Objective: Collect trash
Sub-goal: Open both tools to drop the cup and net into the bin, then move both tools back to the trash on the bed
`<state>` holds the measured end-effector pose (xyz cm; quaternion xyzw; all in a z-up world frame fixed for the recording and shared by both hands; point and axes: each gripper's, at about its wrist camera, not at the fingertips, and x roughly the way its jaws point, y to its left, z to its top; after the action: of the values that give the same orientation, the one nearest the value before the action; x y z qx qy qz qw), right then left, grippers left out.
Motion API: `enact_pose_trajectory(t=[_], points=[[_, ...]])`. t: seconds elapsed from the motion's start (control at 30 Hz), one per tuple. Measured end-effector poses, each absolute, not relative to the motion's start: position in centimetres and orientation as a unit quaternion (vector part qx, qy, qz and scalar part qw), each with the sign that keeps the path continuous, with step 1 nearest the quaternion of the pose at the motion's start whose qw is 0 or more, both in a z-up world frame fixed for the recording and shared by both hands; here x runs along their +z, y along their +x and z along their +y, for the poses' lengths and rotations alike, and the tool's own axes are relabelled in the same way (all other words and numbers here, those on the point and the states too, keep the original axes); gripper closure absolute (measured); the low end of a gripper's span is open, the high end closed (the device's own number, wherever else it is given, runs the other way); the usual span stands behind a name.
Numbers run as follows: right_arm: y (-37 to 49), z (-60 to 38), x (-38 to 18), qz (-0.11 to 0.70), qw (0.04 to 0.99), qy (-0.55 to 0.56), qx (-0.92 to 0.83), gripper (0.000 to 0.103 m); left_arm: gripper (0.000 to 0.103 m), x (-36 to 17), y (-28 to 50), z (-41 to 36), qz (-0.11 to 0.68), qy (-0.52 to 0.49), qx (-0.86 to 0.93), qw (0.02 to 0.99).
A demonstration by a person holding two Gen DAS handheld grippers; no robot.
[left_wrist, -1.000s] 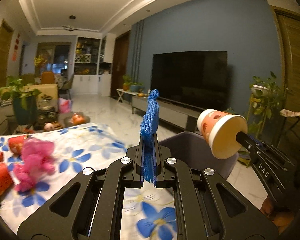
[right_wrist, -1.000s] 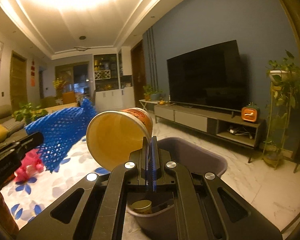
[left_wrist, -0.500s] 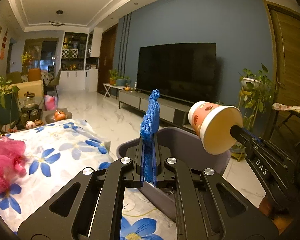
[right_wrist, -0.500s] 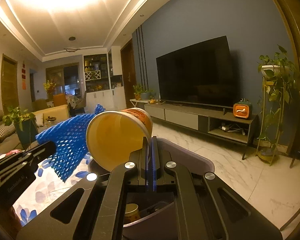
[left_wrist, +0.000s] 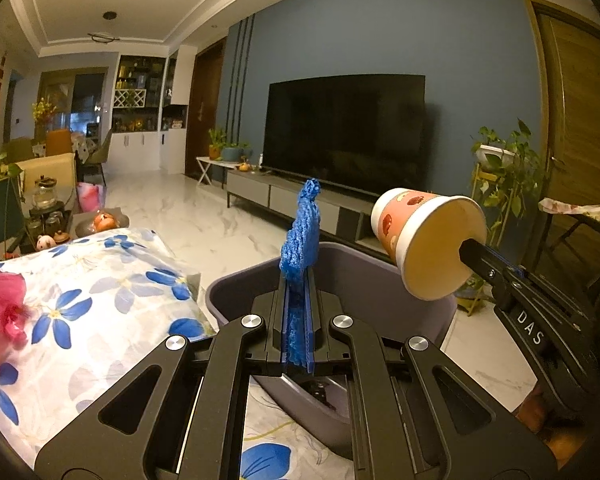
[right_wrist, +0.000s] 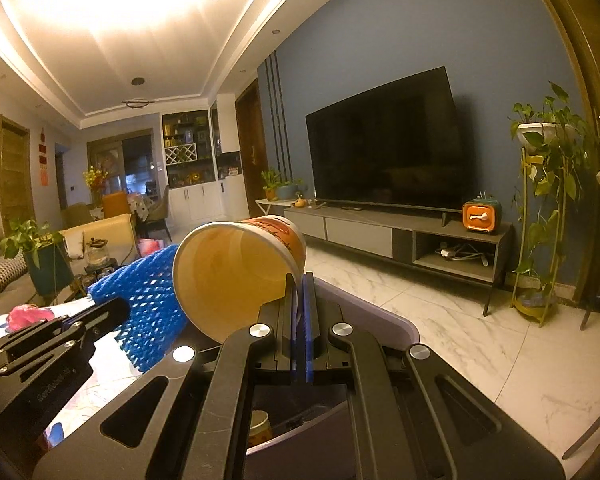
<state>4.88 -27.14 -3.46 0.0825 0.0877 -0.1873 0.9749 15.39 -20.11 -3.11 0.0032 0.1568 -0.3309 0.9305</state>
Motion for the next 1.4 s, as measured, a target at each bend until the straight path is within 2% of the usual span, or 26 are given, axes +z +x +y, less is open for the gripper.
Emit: enact_pose_trajectory(t=[0.6, 0.63, 0.67, 0.7, 0.73, 0.8, 0.97, 1.03, 1.07, 1.1, 1.27, 1.4], points=[[5.7, -27.5, -3.7, 0.087, 0.976, 0.086, -0.180, 0.100, 0.095, -4.5, 16.4, -21.6, 0.177, 0.018, -0.341, 0.923], [5.8, -27.5, -3.7, 0.086, 0.976, 0.087, -0.179, 0.100, 0.093, -4.6, 16.3, -21.6, 0.178, 0.021, -0.338, 0.924], [5.8, -27.5, -3.7, 0.087, 0.976, 0.087, -0.178, 0.100, 0.085, -4.8, 16.3, -21.4, 0.181, 0.021, -0.333, 0.925], [5.9, -27.5, -3.8, 0.087, 0.977, 0.087, -0.177, 0.100, 0.073, -4.9, 16.3, -21.2, 0.182, 0.018, -0.328, 0.927], [6.0, -27.6, -3.9, 0.087, 0.977, 0.086, -0.176, 0.100, 0.067, -5.0, 16.3, -20.9, 0.183, 0.012, -0.324, 0.928], [6.3, -27.7, -4.1, 0.088, 0.977, 0.087, -0.172, 0.099, 0.041, -5.1, 16.2, -19.9, 0.180, -0.002, -0.316, 0.931], [7.4, -27.7, -5.0, 0.096, 0.979, 0.080, -0.162, 0.099, 0.027, -5.0, 15.6, -17.0, 0.161, -0.019, -0.273, 0.948], [7.7, -27.7, -5.4, 0.098, 0.979, 0.077, -0.163, 0.084, 0.025, -5.0, 15.2, -15.5, 0.157, -0.027, -0.252, 0.954], [7.7, -27.7, -5.5, 0.098, 0.979, 0.078, -0.161, 0.065, 0.024, -5.0, 15.1, -14.8, 0.157, -0.031, -0.244, 0.957], [7.6, -27.7, -5.5, 0.096, 0.979, 0.079, -0.163, 0.057, 0.023, -5.1, 14.9, -14.3, 0.158, -0.034, -0.236, 0.958], [6.7, -27.3, -5.4, 0.094, 0.978, 0.081, -0.166, 0.056, 0.021, -5.4, 14.3, -11.4, 0.165, -0.046, -0.186, 0.967], [5.6, -27.2, -5.4, 0.087, 0.977, 0.091, -0.171, 0.049, 0.020, -5.7, 13.9, -9.1, 0.173, -0.049, -0.144, 0.973]])
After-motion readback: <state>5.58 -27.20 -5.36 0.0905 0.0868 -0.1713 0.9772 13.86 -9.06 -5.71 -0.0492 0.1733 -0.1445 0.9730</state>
